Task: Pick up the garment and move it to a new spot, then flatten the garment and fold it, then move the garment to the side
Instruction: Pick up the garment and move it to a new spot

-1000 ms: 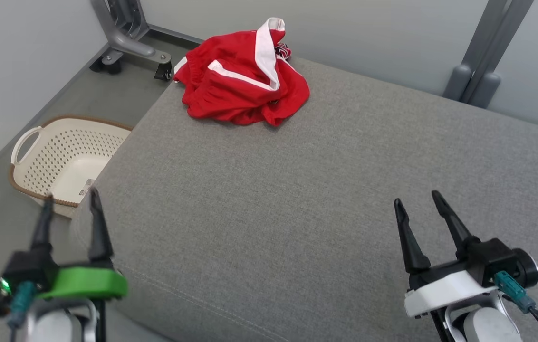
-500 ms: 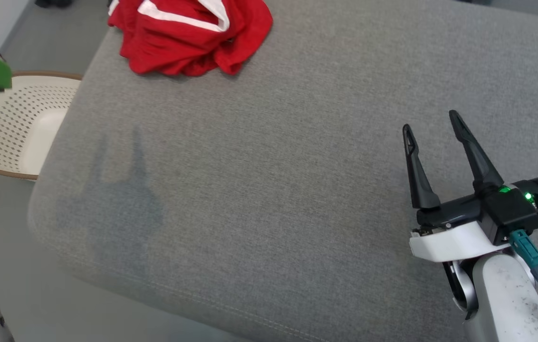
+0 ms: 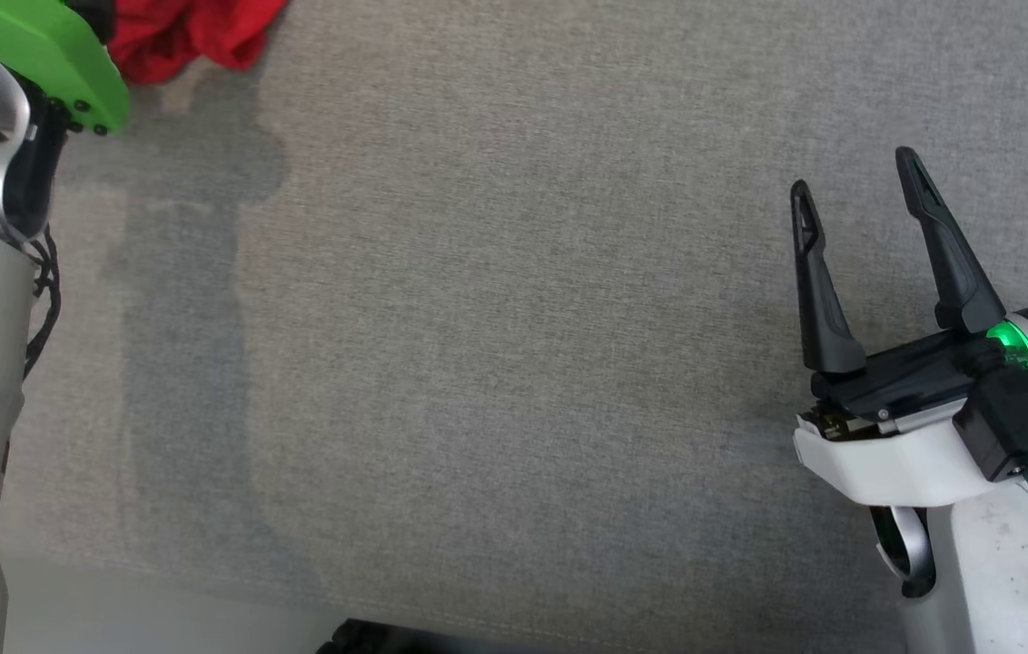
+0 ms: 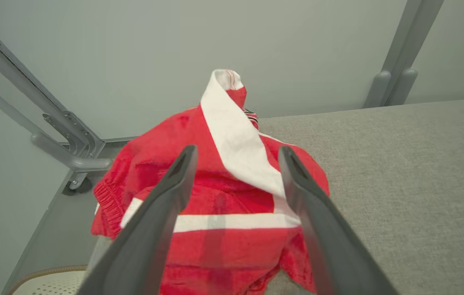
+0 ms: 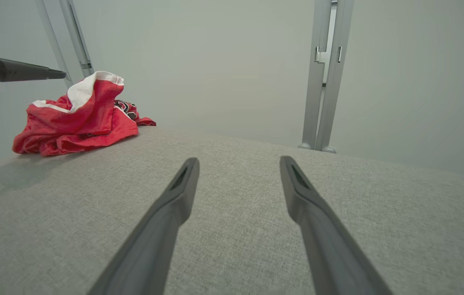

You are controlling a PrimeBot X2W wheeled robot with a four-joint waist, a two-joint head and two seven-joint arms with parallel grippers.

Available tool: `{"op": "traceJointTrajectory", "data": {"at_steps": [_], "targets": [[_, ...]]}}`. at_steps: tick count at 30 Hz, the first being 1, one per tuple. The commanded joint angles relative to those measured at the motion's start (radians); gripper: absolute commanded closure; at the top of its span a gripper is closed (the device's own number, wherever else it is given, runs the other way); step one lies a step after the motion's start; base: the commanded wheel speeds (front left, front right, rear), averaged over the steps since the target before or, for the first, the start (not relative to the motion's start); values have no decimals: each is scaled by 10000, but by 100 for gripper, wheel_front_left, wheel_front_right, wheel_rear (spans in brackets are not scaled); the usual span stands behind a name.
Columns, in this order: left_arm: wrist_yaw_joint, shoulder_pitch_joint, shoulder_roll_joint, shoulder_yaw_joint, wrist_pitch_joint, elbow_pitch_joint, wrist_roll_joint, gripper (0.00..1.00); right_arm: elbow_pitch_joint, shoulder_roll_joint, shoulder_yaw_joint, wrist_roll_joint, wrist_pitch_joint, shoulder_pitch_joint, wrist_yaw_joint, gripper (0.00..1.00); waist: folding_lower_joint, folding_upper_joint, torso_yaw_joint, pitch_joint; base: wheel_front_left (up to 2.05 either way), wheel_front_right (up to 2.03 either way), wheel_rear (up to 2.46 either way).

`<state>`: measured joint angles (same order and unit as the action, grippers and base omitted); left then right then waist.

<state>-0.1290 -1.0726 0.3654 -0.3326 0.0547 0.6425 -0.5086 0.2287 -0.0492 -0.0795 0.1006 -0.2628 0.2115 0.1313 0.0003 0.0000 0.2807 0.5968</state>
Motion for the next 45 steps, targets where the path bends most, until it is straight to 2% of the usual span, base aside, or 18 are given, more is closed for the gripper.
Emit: {"op": "traceJointTrajectory", "data": {"at_steps": [1,6,11,12,14,15,22,29,40,45], "targets": [[-10,-108,168,-363,143,110,-285,0,133,-23,-4,-28,-32,177,-10,0,-3,0,-792,865,0,0,0],[-11,-346,487,-1127,363,686,-886,0,295,-21,-11,-55,-31,233,-10,0,-3,0,-896,968,0,0,0],[-12,-644,675,-1579,389,1578,-676,0,273,-21,0,-93,-31,278,-10,0,-3,0,-947,970,0,0,0],[11,-720,706,-1614,285,1712,-631,6,267,-23,10,-128,-31,314,-10,0,-3,0,-957,954,0,0,0],[44,-785,720,-1639,91,2040,-595,73,223,-21,1,-180,-31,367,-10,0,-3,0,-992,870,0,0,0],[42,-803,730,-1641,8,2225,-592,100,205,-23,4,-212,-31,386,-10,0,-3,0,-1015,801,0,0,0],[29,-1090,1047,-1844,-572,2869,-291,100,8,-21,-5,-602,-31,406,-10,0,-3,0,-1156,17,0,0,0],[-4,-1392,1517,-2156,-386,2915,-207,100,-320,-22,-41,-1128,-31,224,-10,0,-3,0,-1381,-1246,0,0,0],[-10,-1608,2178,-2910,-342,1967,84,100,-703,-22,151,-1787,-31,-304,-10,0,-3,0,-1740,-3037,0,0,0],[-12,-1806,2010,-3604,-122,857,-13,100,-842,-23,372,-2062,-31,-689,-10,0,-3,0,-2087,-3928,0,0,0]]}}
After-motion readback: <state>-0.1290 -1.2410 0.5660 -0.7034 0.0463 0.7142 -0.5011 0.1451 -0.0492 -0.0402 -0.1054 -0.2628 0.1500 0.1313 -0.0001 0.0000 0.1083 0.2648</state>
